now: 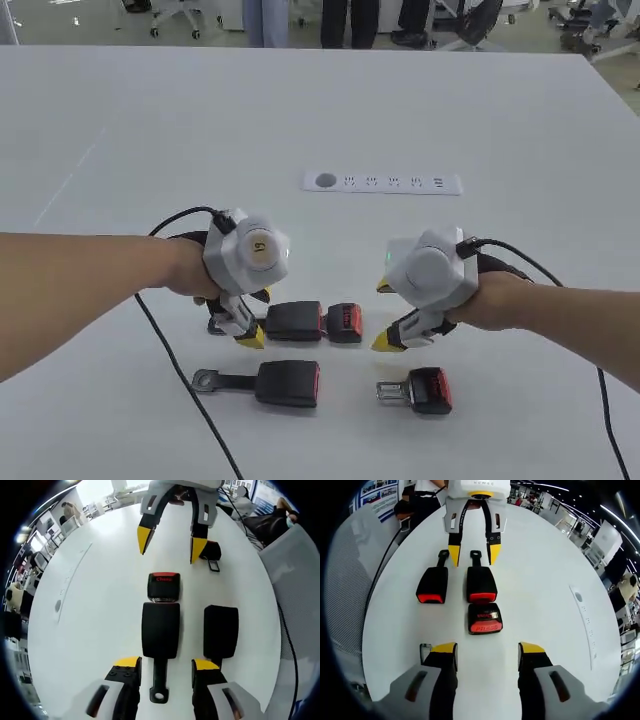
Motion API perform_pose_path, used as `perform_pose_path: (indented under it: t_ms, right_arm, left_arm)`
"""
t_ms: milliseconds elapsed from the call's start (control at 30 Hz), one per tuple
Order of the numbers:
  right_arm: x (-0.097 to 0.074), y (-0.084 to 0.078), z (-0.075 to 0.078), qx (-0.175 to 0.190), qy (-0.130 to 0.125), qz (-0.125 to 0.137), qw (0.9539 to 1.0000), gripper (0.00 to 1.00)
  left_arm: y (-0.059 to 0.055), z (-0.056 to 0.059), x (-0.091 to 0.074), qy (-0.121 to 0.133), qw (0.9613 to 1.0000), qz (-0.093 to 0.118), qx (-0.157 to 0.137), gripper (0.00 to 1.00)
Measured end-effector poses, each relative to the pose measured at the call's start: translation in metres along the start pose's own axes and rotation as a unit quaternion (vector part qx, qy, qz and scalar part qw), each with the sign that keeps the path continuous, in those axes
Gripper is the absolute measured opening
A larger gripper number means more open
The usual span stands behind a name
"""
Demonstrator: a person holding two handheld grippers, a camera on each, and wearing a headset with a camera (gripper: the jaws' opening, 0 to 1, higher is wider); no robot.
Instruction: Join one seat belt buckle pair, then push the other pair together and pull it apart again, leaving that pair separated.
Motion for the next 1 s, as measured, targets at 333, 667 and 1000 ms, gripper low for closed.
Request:
perform_pose_path:
  t_ms: [333, 667, 1000]
  right_arm:
    - [-0.026, -0.013, -0.001, 0.016, -0.017, -0.007, 0.9997, 0.5]
    - [-0.046, -0.035, -0.012, 0.049, -0.029, -0.004, 0.9984, 0.55]
    - [-0.063, -0.052, -0.032, 0.082, -0.04, 0.01, 0.9958, 0.61]
  left_arm:
    - [-0.01, 0.004, -0.011, 0.006, 0.9997, 0.01, -0.021, 0.44]
    - [-0.014, 0.021, -0.023, 0.017, 0.997, 0.045, -0.06, 0.49]
    - [-0.033, 0.042, -0.036, 0.048, 0.9875, 0.091, -0.119, 0.53]
Point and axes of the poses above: the centre of the closed fingertips' face, and the gripper's own axes: x roughly forward along the fingers, z roughly to its right, y roughly out of its top, the point moved 1 cm from there along -x, roughly backward along the fingers, and after that the axes turned 7 degrees about z, right-handed, at the moved point
